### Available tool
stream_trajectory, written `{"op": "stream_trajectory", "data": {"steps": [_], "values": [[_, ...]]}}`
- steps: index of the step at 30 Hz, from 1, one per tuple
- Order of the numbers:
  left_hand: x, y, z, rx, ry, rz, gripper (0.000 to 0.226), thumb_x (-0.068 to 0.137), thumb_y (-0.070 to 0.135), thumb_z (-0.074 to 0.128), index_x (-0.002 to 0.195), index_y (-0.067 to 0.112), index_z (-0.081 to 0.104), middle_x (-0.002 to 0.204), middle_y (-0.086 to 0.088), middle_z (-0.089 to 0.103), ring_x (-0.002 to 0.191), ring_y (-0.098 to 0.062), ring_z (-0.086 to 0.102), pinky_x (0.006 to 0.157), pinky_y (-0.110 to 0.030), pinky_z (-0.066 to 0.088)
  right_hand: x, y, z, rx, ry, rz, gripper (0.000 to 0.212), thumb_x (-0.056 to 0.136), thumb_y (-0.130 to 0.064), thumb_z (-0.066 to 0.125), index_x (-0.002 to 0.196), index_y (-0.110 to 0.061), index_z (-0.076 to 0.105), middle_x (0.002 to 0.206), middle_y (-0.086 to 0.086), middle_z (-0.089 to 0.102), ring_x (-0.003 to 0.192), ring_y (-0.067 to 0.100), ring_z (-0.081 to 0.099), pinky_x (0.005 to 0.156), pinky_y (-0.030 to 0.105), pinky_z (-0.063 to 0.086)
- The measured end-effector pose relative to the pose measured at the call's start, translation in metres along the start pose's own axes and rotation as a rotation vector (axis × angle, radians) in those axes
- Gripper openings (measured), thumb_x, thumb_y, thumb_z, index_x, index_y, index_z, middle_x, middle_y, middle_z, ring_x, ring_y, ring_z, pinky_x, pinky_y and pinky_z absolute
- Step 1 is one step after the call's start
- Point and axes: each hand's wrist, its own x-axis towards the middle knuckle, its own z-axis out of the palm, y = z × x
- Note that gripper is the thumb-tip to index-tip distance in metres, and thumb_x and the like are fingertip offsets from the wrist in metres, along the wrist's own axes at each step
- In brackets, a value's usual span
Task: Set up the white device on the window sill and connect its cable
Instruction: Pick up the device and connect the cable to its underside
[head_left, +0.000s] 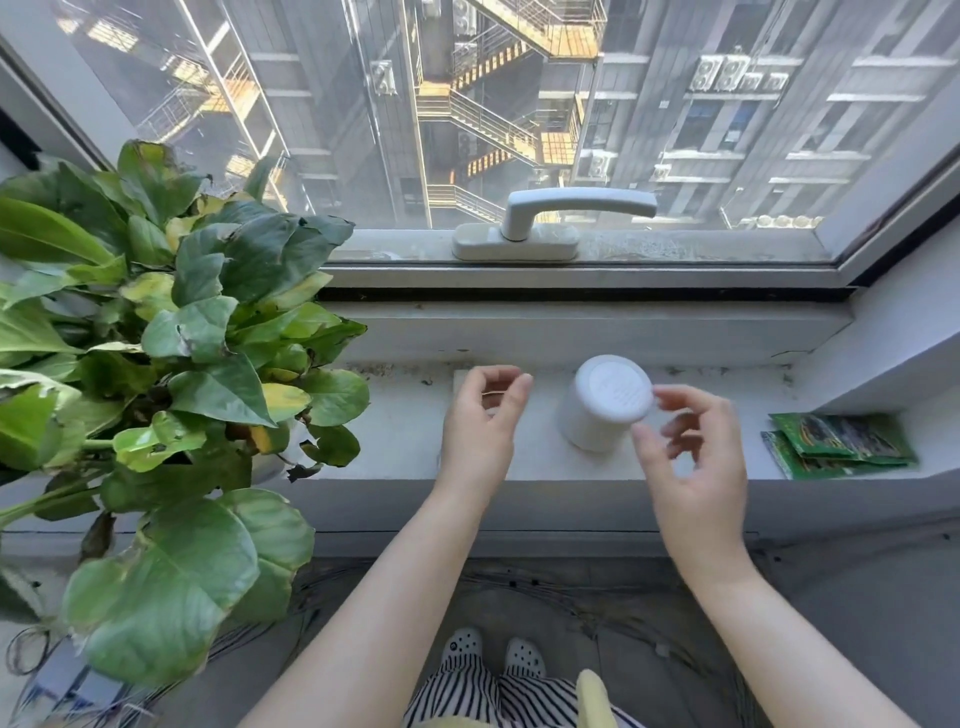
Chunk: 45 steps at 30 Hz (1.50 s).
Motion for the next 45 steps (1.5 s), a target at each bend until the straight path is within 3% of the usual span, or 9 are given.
{"op": "stream_trajectory", "data": {"steps": [2,6,10,15,27,35,38,41,45], "values": [[-0.002,0.001,0.01,0.023,-0.103,0.004,0.027,0.086,0.032,0.062,0.111,0.022,0.06,0.11,0.01,0.062,0.103,-0.004,0.056,0.079,-0.006,0.042,0.015,0.009,-0.01,0.039,-0.017,0.079,0.041,0.081,-0.038,0.062,0.118,-0.027,0.053,0.116,-0.003,0.056,0.101,0.012,0.054,0.082,0.027,0.047],[0.002,-0.01,0.02,0.085,-0.231,0.043,0.048,0.076,0.033,0.073,0.121,0.025,0.057,0.128,0.006,0.057,0.121,-0.005,0.051,0.103,-0.024,0.043,0.039,0.034,-0.018,0.086,-0.265,0.168,0.068,0.071,-0.05,0.066,0.133,-0.028,0.048,0.132,-0.01,0.055,0.125,0.002,0.048,0.102,0.031,0.042],[0.011,-0.021,0.023,0.161,-0.328,0.074,0.066,0.07,0.032,0.077,0.13,0.029,0.05,0.138,0.007,0.052,0.13,-0.005,0.046,0.112,-0.027,0.035,0.052,0.054,-0.019,0.101,-0.486,0.2,0.077,0.068,-0.049,0.073,0.138,-0.035,0.044,0.14,-0.017,0.05,0.132,0.001,0.043,0.11,0.039,0.039],[0.02,-0.026,0.029,0.174,-0.37,0.094,0.072,0.069,0.029,0.078,0.135,0.027,0.048,0.14,0.009,0.052,0.132,-0.003,0.044,0.115,-0.028,0.032,0.058,0.062,-0.013,0.205,-0.557,0.231,0.067,0.062,-0.032,0.081,0.121,-0.049,0.054,0.129,-0.019,0.061,0.126,0.011,0.054,0.107,0.044,0.044],[0.025,-0.023,0.015,0.088,-0.336,0.116,0.06,0.068,0.02,0.08,0.122,0.028,0.055,0.13,0.007,0.06,0.126,-0.004,0.052,0.109,-0.027,0.039,0.066,0.052,0.006,0.241,-0.561,0.201,0.06,0.066,-0.018,0.081,0.119,-0.036,0.059,0.122,-0.007,0.067,0.116,0.009,0.061,0.096,0.03,0.05],[0.021,0.001,0.009,0.095,-0.288,-0.098,0.057,0.063,0.05,0.074,0.109,0.019,0.062,0.109,-0.002,0.071,0.101,-0.015,0.067,0.086,-0.029,0.055,0.072,0.028,0.009,0.175,-0.651,0.33,0.05,0.074,-0.05,0.064,0.114,-0.02,0.065,0.108,-0.001,0.073,0.099,0.014,0.068,0.073,0.021,0.054],[0.02,0.008,0.007,0.103,-0.291,-0.213,0.059,0.068,0.054,0.07,0.109,0.013,0.063,0.108,-0.006,0.071,0.099,-0.018,0.07,0.085,-0.035,0.058,0.073,0.018,0.01,0.131,-0.726,0.425,0.047,0.083,-0.056,0.057,0.11,-0.018,0.066,0.105,-0.001,0.073,0.094,0.015,0.07,0.08,0.031,0.056],[0.019,0.011,0.005,0.071,-0.322,-0.324,0.061,0.071,0.057,0.068,0.108,0.009,0.064,0.107,-0.01,0.072,0.092,-0.021,0.073,0.082,-0.034,0.058,0.073,0.011,0.011,0.102,-0.76,0.52,0.054,0.082,-0.061,0.051,0.109,-0.017,0.067,0.102,0.001,0.074,0.08,0.01,0.071,0.072,0.026,0.054],[0.018,0.018,0.006,-0.032,-0.326,-0.442,0.059,0.078,0.052,0.063,0.115,0.005,0.059,0.106,-0.014,0.072,0.091,-0.024,0.072,0.076,-0.031,0.058,0.072,0.005,0.01,0.077,-0.736,0.567,0.057,0.08,-0.067,0.049,0.105,-0.02,0.069,0.102,0.003,0.075,0.085,0.015,0.07,0.072,0.027,0.055]]}}
